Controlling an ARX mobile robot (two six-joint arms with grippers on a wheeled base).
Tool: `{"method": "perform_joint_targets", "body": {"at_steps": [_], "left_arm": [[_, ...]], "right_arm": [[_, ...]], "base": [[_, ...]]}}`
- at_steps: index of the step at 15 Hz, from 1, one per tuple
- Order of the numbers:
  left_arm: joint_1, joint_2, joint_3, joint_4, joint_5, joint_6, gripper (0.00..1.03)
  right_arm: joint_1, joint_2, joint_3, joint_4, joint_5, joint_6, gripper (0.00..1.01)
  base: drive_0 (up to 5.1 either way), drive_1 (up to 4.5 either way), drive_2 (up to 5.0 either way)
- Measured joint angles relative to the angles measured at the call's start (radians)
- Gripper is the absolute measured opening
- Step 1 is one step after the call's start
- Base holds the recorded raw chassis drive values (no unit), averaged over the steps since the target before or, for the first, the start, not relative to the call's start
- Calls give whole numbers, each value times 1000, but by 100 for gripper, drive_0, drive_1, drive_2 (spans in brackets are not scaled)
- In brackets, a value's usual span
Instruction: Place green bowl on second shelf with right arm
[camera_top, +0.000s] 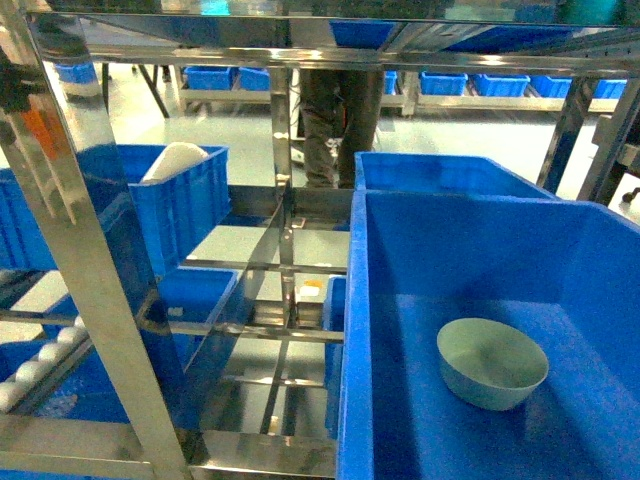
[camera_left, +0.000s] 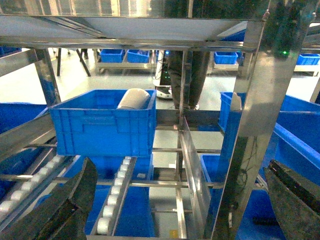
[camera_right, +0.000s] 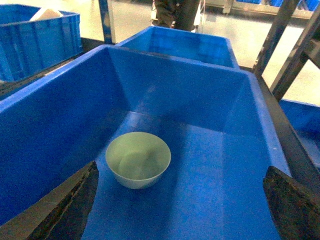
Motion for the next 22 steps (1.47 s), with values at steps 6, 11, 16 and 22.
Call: {"method": "perform_joint_targets", "body": {"at_steps": [6, 11, 16, 22], "left_arm": [[0, 0, 0, 0, 0, 0, 98], [0, 0, 0, 0, 0, 0, 98], [0, 0, 0, -1, 0, 0, 98], [0, 0, 0, 0, 0, 0, 98]], "right_arm": [[71, -785, 35, -618, 92, 89, 98], [60, -999, 23, -875, 77, 136, 98], [88, -1078, -60, -714, 227, 130, 69], [88, -1125, -140, -701, 232, 126, 2]], "base": [[0, 0, 0], [0, 0, 0], [0, 0, 0], [0, 0, 0]]}}
